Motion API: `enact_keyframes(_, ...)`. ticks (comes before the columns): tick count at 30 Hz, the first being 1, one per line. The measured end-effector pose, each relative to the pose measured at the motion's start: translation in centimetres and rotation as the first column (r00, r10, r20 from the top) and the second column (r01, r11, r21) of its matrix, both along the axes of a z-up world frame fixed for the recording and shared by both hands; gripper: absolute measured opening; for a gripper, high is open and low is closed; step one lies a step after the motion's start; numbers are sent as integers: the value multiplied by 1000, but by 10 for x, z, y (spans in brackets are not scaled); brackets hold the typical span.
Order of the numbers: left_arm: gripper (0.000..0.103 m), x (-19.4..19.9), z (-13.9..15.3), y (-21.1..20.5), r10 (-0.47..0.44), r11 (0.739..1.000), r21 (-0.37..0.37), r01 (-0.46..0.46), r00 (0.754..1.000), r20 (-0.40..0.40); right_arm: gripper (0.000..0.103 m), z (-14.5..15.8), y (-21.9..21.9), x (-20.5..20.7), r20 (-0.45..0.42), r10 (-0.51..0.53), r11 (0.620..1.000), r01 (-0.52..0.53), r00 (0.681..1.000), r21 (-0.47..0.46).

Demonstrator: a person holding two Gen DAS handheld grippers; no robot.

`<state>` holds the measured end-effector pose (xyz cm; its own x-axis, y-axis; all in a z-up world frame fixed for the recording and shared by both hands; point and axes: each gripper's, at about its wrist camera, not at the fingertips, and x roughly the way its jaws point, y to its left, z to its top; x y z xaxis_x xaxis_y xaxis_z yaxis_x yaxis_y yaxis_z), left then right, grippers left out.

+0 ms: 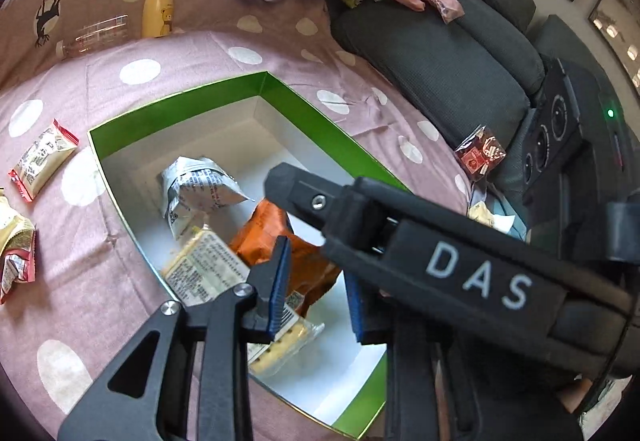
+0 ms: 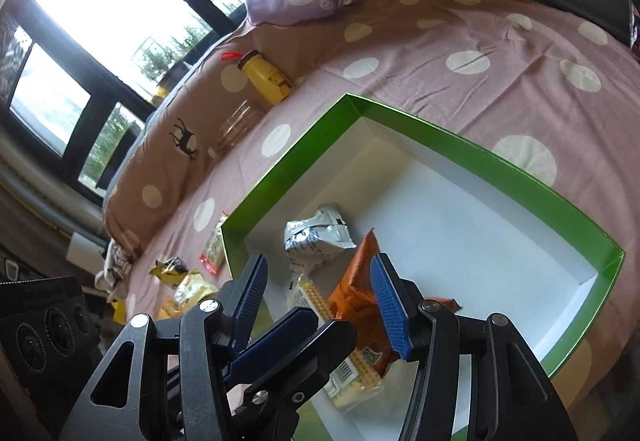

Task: Organize snacks
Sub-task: 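Lower the biscuit packet into the box and open the right gripper, then move the right tool back to the pile toward the pale green-printed bag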

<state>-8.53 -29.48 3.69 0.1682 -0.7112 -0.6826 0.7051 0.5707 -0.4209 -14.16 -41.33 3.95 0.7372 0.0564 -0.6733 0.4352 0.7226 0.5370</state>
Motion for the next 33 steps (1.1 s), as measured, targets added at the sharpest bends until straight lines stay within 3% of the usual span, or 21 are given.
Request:
enact_keyframes(9,29,-2,23,43,91,995,-35,-89,994,64,60,15,7,-3,45,-22,999,24,999,-47)
enact_keyframes(12,44,0,32,71,153,987,-57,-149,986,69,75,20,14,-2,65,-8,998,12,998,-66)
enact_keyframes(16,68,-2,41,117,262,964,-68,-256,959,112,86,25,29,5,78,26,995,-18,997,-99)
enact_keyframes(19,81,-2,43,149,363,932,-43,-361,920,150,91,29,43,9,77,52,990,-41,996,-135)
enact_keyframes(24,89,2,30,205,524,851,-33,-524,842,128,92,32,67,17,70,108,979,-94,992,-181)
enact_keyframes(26,90,5,19,223,571,820,-25,-572,813,110,92,32,77,21,63,127,975,-113,990,-194)
enact_keyframes(30,90,15,-5,255,680,726,43,-687,725,107,92,31,96,28,50,181,961,-166,982,-220)
enact_keyframes(33,90,23,-13,273,715,684,90,-724,690,114,92,25,113,37,31,234,951,-222,972,-215)
